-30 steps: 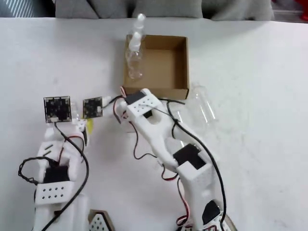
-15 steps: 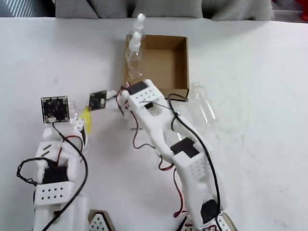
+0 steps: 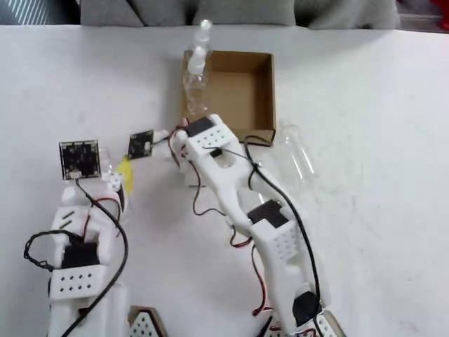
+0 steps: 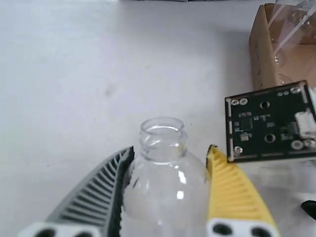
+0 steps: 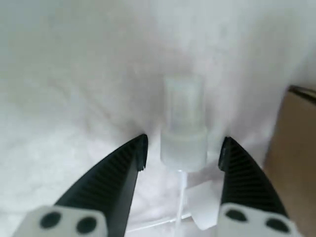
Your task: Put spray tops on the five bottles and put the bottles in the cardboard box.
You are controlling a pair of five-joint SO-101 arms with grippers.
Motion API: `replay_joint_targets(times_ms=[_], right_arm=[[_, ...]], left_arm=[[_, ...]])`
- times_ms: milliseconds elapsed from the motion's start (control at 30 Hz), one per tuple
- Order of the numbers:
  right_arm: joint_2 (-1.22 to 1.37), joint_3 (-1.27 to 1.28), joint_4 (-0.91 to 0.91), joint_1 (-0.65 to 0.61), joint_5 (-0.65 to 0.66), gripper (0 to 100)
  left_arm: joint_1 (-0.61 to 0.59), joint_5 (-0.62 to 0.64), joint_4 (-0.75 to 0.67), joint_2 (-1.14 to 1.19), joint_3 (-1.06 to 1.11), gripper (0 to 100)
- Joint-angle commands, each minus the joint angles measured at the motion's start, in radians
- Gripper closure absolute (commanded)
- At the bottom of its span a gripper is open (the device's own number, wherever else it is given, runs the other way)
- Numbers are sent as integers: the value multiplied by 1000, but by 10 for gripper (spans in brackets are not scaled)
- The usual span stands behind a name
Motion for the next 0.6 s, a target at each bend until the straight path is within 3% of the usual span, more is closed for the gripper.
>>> replay_joint_targets(times_ms=[0, 200, 567], right_arm=[[-10, -43, -1, 5, -12, 779], [-8, -43, -1, 4, -12, 783], [-8, -43, -42, 2, -14, 923]], left_arm=[[-12, -9, -32, -25, -17, 910], [-12, -9, -32, -25, -17, 910], [-12, -9, -32, -25, -17, 910]])
